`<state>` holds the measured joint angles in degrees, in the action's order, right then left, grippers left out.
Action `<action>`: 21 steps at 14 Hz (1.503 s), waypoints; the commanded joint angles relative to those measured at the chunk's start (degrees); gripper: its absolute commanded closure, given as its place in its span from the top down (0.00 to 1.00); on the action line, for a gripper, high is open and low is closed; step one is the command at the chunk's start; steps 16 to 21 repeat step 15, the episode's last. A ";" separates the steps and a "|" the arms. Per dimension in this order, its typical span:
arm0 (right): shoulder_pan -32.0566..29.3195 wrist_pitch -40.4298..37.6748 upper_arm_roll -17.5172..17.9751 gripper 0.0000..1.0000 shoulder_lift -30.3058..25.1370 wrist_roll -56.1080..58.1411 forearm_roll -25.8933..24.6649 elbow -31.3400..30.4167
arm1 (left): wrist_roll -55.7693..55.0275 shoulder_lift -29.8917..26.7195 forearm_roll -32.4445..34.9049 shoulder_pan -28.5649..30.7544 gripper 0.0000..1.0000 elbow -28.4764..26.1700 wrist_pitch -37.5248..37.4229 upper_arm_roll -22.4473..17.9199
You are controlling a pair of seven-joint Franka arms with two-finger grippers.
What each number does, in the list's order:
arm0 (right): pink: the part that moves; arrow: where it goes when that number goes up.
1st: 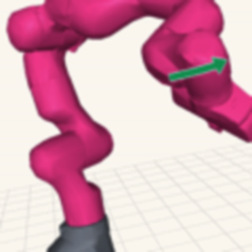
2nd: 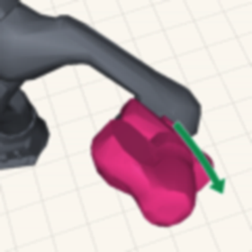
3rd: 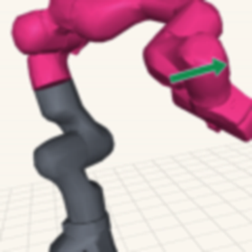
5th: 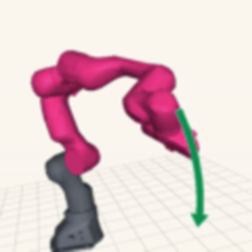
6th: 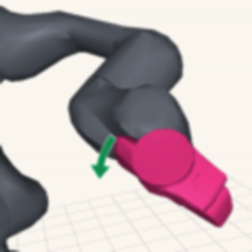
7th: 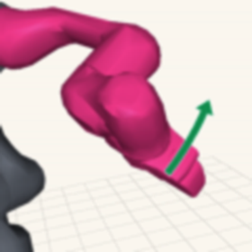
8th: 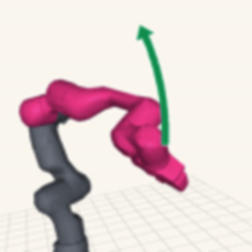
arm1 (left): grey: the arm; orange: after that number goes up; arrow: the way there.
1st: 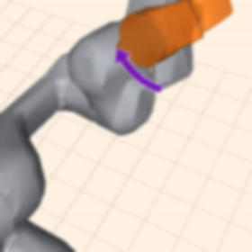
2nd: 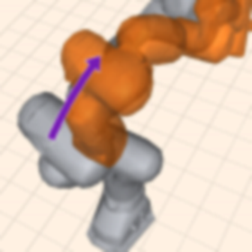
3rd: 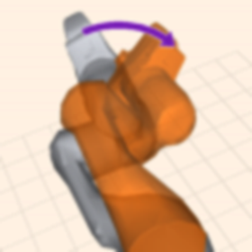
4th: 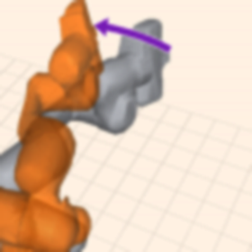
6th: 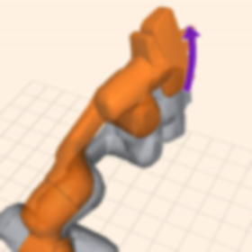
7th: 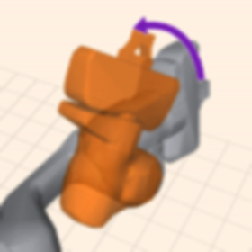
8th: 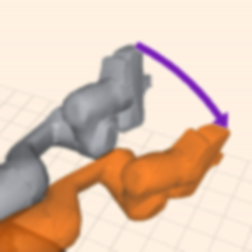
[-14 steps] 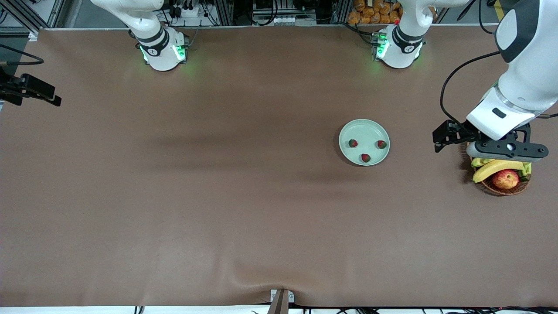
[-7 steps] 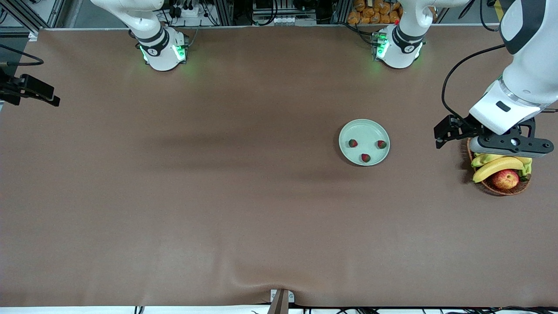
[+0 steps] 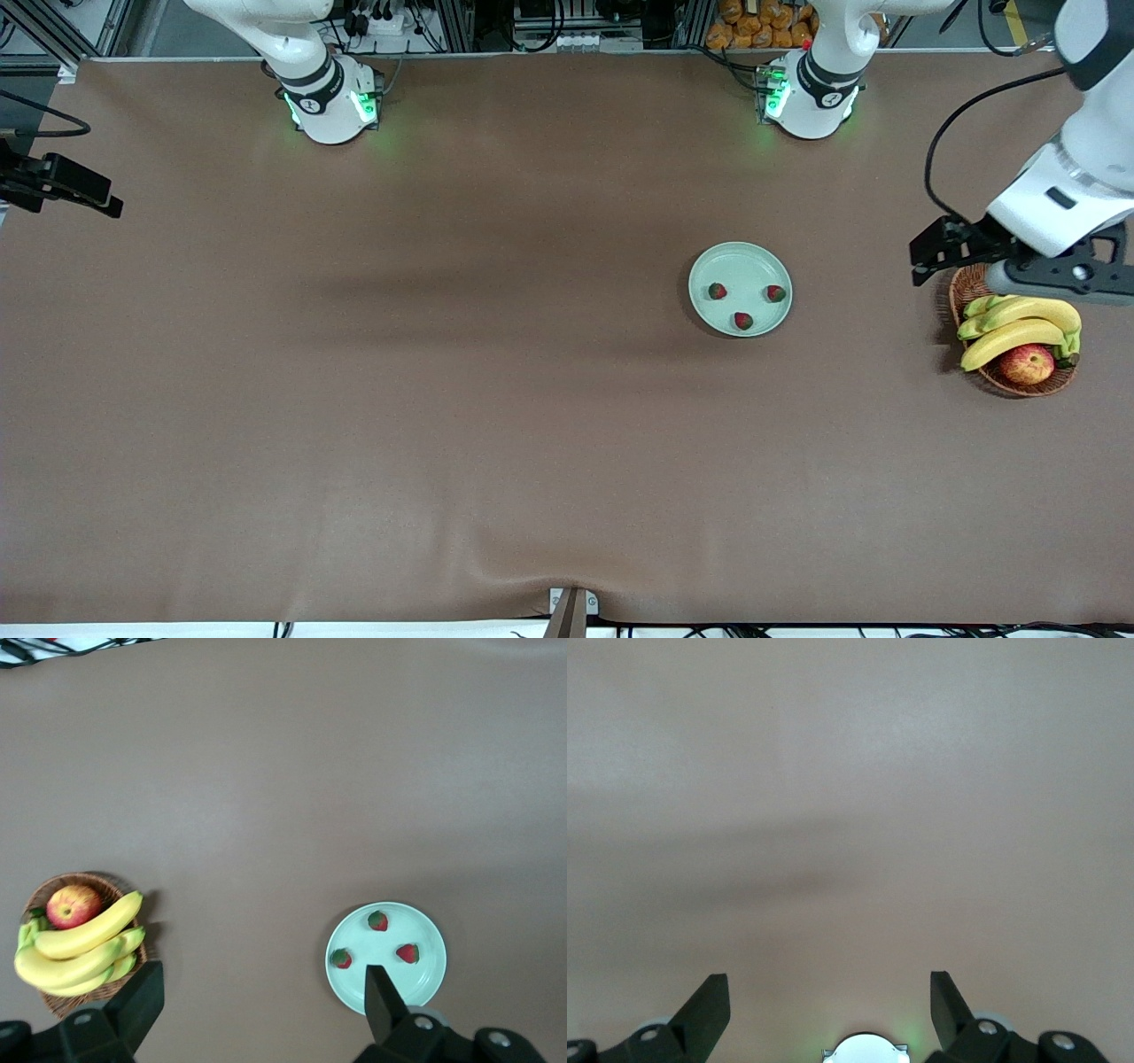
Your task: Collect all strawberries into plate
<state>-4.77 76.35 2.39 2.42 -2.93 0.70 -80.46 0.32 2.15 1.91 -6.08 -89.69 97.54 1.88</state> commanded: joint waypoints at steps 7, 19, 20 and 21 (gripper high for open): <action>-0.07 -0.15 0.51 1.00 -0.84 -1.03 -1.05 -0.49 | -2.87 -2.50 -0.59 0.01 1.00 0.21 -4.47 -1.09; 0.02 -0.24 0.51 1.00 -0.93 -1.12 -1.05 -0.40 | -2.61 -2.24 -1.82 0.10 1.00 0.21 -4.47 -1.88; 0.02 -0.24 0.51 1.00 -0.93 -1.12 -1.05 -0.40 | -2.61 -2.24 -1.82 0.10 1.00 0.21 -4.47 -1.88; 0.02 -0.24 0.51 1.00 -0.93 -1.12 -1.05 -0.40 | -2.61 -2.24 -1.82 0.10 1.00 0.21 -4.47 -1.88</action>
